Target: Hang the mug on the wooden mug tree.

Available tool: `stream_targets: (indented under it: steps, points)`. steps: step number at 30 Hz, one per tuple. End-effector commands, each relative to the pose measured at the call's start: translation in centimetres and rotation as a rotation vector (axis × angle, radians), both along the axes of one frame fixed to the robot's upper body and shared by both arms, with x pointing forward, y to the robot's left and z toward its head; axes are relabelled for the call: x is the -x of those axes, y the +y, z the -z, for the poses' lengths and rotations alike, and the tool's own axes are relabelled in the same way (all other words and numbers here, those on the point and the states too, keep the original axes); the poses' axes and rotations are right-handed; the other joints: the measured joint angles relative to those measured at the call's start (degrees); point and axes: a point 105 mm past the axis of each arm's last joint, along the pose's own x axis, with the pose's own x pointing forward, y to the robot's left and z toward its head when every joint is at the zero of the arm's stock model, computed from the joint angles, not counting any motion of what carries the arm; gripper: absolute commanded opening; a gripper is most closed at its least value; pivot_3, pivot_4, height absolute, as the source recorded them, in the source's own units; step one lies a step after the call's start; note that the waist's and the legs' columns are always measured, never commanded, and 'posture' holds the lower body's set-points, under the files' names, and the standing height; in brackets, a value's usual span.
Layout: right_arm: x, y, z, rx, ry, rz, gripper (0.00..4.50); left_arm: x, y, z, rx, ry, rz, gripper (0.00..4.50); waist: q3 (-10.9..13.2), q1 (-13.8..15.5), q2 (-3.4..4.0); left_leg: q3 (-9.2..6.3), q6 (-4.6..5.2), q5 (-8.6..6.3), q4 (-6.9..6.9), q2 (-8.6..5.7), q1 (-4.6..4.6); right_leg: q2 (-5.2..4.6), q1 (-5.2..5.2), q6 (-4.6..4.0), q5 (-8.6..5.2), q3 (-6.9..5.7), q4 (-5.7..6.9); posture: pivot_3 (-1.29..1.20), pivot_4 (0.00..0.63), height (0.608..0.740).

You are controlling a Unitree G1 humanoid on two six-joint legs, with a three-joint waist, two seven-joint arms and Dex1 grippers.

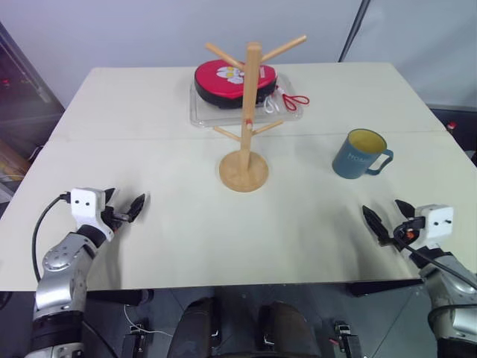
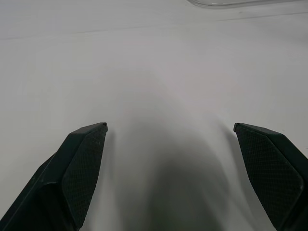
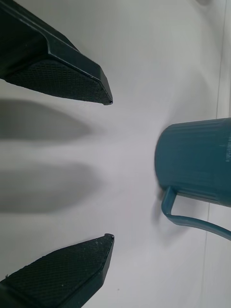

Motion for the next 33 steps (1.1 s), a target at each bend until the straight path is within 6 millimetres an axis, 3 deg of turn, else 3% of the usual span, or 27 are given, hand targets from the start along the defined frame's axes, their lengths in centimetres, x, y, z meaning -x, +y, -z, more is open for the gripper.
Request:
stream_targets:
  steps: [1, 8, 11, 16, 21, 23, 28, 33]
  points:
    - [-0.1, 0.2, -1.1, 0.016, -0.039, -0.002, 4.46, -0.1, -0.3, -1.3, -0.02, -0.038, 0.016, 4.5, 0.0, 0.0, 0.0, 0.0, 0.0, 0.0, 0.0, 0.0, 0.0, 0.0, 0.0, 0.0, 0.0, 0.0, 0.0, 0.0, 0.15, 0.74]
    - [-0.3, 0.1, -1.4, 0.024, -0.051, 0.02, 4.46, -0.2, -0.5, -1.5, -0.008, -0.046, 0.03, 4.5, 0.0, 0.0, 0.0, 0.0, 0.0, 0.0, 0.0, 0.0, 0.0, 0.0, 0.0, 0.0, 0.0, 0.0, 0.0, 0.0, 0.15, 0.74]
    - [-0.6, 0.2, -1.8, 0.028, -0.061, 0.027, 4.46, 0.4, -1.8, -2.1, -0.019, -0.073, 0.103, 4.5, 0.0, -0.1, 0.0, 0.0, 0.0, 0.0, 0.0, 0.0, 0.0, 0.0, 0.0, 0.0, 0.0, 0.0, 0.0, 0.0, 0.15, 0.74]
    - [-1.7, 0.4, -2.4, 0.02, -0.09, 0.069, 4.46, 2.9, -7.3, -4.0, 0.022, -0.118, 0.407, 4.5, 0.0, -0.2, 0.02, 0.01, -0.01, 0.0, -0.01, 0.0, 0.0, -0.01, -0.01, 0.0, 0.0, 0.04, 0.0, 0.0, 0.15, 0.74]
    - [-2.6, 0.4, -2.8, 0.031, -0.12, 0.128, 4.46, 6.6, -14.0, -4.3, 0.018, -0.058, 0.763, 4.5, 0.0, -0.1, 0.07, 0.02, -0.01, 0.0, -0.02, 0.0, 0.0, 0.0, -0.01, -0.02, -0.01, 0.08, -0.01, 0.0, 0.15, 0.74]
    - [-3.1, 0.5, -3.0, 0.038, -0.133, 0.156, 4.46, 7.3, -15.9, -4.8, 0.009, -0.061, 0.847, 4.5, -0.1, -0.1, 0.12, 0.03, -0.01, 0.0, -0.01, 0.0, 0.0, 0.0, -0.01, -0.02, -0.01, 0.09, -0.01, 0.0, 0.15, 0.74]
    - [-4.1, -0.3, -3.2, 0.033, -0.142, 0.245, 4.46, 7.1, -18.9, -6.6, -0.018, -0.135, 0.946, 4.5, -0.1, -0.1, 0.13, 0.05, 0.0, 0.01, 0.01, -0.01, 0.01, 0.04, 0.0, -0.02, -0.01, 0.11, 0.0, 0.0, 0.15, 0.74]
    - [-5.3, -1.1, -3.0, 0.03, -0.14, 0.307, 4.46, 6.3, -19.9, -7.5, -0.002, -0.185, 0.95, 4.5, -0.1, -0.1, 0.13, 0.08, 0.01, 0.01, 0.0, -0.01, 0.02, 0.07, -0.01, -0.01, -0.01, 0.12, 0.0, 0.0, 0.15, 0.74]
